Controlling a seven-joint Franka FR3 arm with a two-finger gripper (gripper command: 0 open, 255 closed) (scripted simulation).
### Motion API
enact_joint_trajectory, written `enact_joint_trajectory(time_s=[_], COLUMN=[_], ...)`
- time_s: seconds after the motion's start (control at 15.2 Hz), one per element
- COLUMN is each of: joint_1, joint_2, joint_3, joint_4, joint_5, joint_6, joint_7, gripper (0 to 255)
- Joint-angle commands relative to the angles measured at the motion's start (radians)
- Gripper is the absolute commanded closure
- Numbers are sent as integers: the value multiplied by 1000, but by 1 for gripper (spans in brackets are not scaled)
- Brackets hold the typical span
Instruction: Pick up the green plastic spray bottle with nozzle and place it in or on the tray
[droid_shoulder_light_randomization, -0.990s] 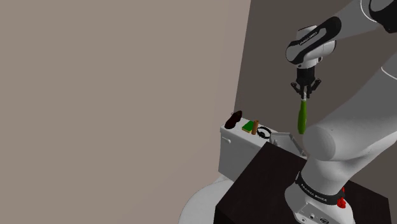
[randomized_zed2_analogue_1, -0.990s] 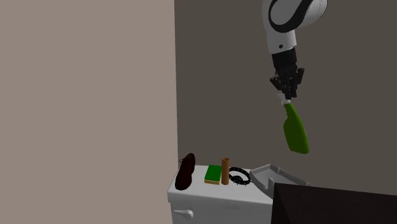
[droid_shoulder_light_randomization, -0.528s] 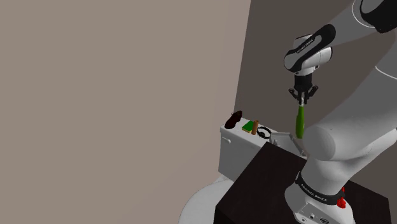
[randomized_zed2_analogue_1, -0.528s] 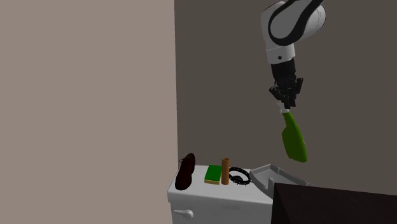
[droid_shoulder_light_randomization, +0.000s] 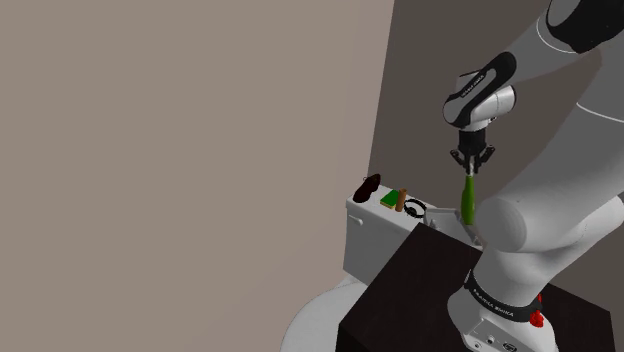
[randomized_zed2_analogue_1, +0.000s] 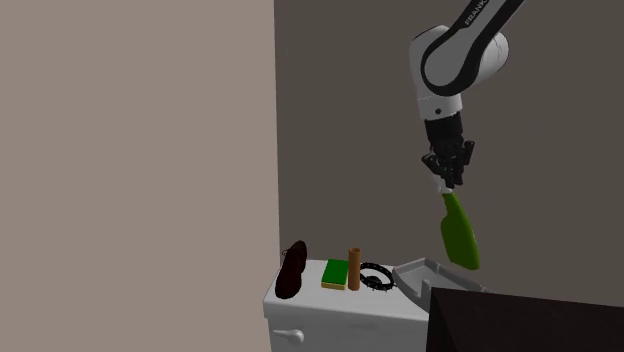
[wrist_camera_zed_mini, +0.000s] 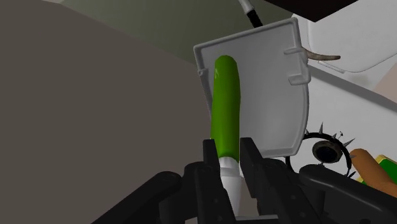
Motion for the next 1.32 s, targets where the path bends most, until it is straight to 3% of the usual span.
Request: enact_joint_trajectory(time_s=[0.0, 0.53, 0.59, 0.92, 1.19, 1.25], joint_1=[0, 0, 0, 0, 21, 21], joint_2=[26, 26, 26, 26, -58, -58], joint_3=[-2, -2, -2, -2, 27, 27], joint_4=[-10, -10, -11, -11, 43, 43], joint_5=[2, 2, 2, 1, 11, 11], joint_6=[35, 35, 35, 35, -107, -107], joint_7=[7, 7, 7, 7, 9, 9], gripper=[255, 255, 0, 0, 0, 0])
